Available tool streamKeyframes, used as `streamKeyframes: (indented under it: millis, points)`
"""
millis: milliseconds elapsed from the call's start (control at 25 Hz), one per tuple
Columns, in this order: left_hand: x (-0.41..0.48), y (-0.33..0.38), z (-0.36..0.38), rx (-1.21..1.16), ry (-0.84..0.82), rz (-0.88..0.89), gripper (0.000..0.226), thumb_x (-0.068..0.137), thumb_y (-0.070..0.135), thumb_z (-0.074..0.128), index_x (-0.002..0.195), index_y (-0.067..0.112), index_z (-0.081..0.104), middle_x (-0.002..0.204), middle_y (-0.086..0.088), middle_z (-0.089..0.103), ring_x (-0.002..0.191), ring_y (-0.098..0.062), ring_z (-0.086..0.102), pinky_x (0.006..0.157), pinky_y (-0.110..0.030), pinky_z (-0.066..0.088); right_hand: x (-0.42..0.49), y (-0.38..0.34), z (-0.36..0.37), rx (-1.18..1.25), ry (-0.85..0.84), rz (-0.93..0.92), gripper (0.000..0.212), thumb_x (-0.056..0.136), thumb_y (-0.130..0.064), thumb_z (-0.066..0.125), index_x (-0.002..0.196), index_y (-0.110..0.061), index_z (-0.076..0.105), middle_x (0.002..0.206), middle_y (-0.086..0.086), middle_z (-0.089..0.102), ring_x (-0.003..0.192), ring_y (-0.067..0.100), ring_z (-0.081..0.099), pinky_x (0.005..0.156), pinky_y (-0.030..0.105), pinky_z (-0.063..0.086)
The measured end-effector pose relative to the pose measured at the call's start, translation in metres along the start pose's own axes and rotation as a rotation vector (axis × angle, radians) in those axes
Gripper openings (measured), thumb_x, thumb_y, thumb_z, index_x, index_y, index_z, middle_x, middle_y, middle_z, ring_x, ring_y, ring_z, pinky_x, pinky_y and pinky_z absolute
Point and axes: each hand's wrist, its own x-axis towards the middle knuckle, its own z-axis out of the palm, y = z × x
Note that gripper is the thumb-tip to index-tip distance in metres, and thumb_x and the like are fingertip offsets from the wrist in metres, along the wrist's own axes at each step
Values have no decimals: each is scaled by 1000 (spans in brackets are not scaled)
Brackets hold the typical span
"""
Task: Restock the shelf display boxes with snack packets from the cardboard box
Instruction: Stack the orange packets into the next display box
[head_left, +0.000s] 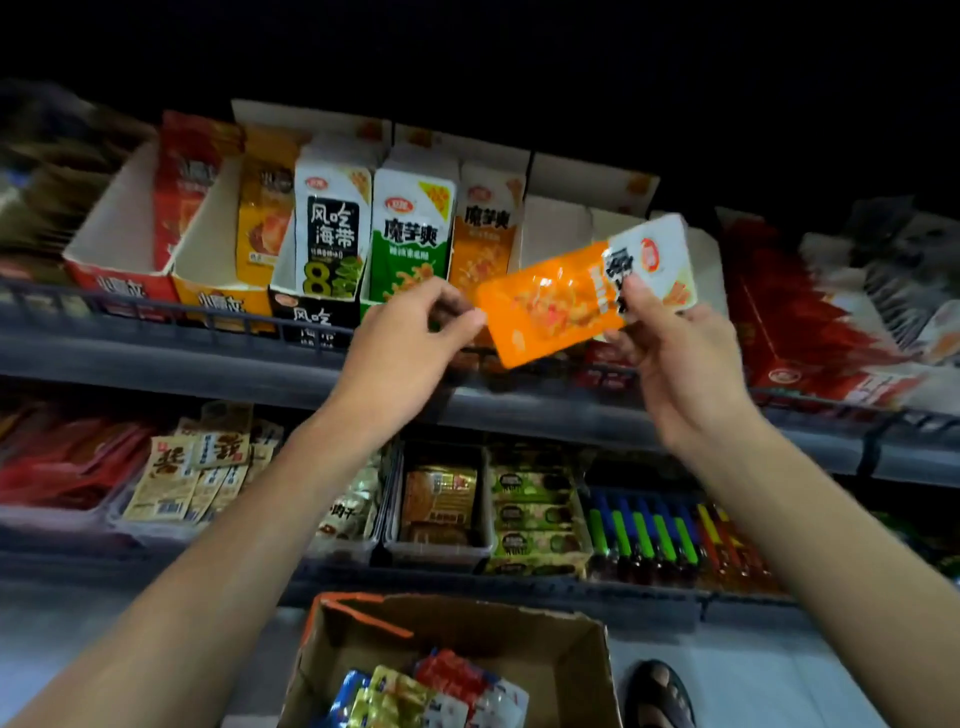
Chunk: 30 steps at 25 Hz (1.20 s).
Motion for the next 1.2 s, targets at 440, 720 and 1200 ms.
streamKeyframes:
  millis: [440, 720, 1200]
  points:
    - [9, -10, -4, 679, -3, 154, 39, 97, 39, 52, 132, 24, 56, 138, 5, 45, 121, -17, 50, 98, -38, 45, 126, -26, 73, -458, -21, -179, 23, 83, 4, 71, 105, 2, 66, 83, 6, 68, 59, 9, 65, 51, 21, 53]
    - [10, -14, -7, 655, -28, 189, 38, 97, 37, 53, 133, 24, 56, 130, 9, 48, 117, -13, 51, 95, -36, 49, 151, -4, 93, -948, -212, -314, 36, 82, -19, 78, 116, -16, 66, 119, 8, 68, 109, 22, 65, 94, 42, 54]
    - [8, -16, -6, 648, -24, 212, 39, 98, 34, 51, 135, 24, 53, 130, 9, 45, 115, -13, 50, 92, -35, 50, 133, 24, 107, -1718, -177, -849, 54, 87, -12, 66, 136, -18, 44, 125, 14, 61, 113, 36, 57, 87, 42, 47]
